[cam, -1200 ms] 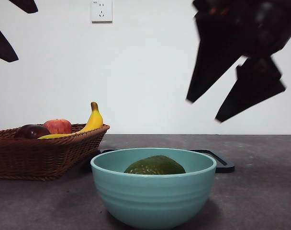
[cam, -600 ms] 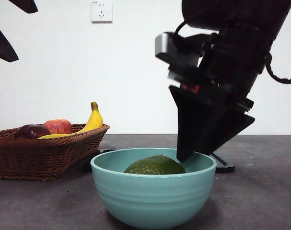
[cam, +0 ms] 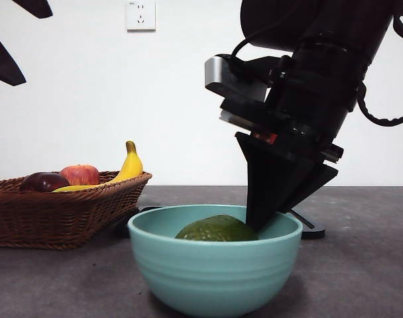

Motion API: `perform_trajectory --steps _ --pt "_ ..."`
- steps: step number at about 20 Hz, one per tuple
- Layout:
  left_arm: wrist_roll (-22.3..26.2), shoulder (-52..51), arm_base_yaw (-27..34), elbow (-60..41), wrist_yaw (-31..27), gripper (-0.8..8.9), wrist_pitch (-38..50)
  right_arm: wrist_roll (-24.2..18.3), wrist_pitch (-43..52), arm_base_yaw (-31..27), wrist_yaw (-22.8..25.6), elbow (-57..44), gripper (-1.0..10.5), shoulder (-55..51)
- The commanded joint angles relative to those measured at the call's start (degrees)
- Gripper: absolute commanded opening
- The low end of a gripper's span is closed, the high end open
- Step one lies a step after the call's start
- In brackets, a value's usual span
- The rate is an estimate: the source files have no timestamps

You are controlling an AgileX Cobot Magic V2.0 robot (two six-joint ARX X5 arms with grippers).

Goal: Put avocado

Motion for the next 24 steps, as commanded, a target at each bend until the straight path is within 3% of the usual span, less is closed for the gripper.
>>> perform_trajectory --steps 1,5,9,18,24 --pt "0.5 0.33 -0.37 0.31 0.37 3.42 0.39 2.19 -0.39 0.63 -0.96 2.71 0.1 0.85" --pt "0.5 0.33 -0.37 0.31 0.37 3.42 0.37 2.1 -4.46 -0.42 -0.13 9.53 0.1 0.83" --pt "0.48 0.33 -0.37 0.31 0.37 3.42 0.39 0.68 -6.75 -5.4 -0.26 17.35 0.1 3.74" --pt "0.31 0.33 -0.37 0.31 0.39 3.42 0.37 -3.08 -12.07 -15.91 -0.37 41.11 0.1 25.29" --pt "0.31 0.33 -0.37 0.31 0.37 3.42 0.35 -3.06 -10.99 -18.67 -1.84 44.24 0.1 32.61"
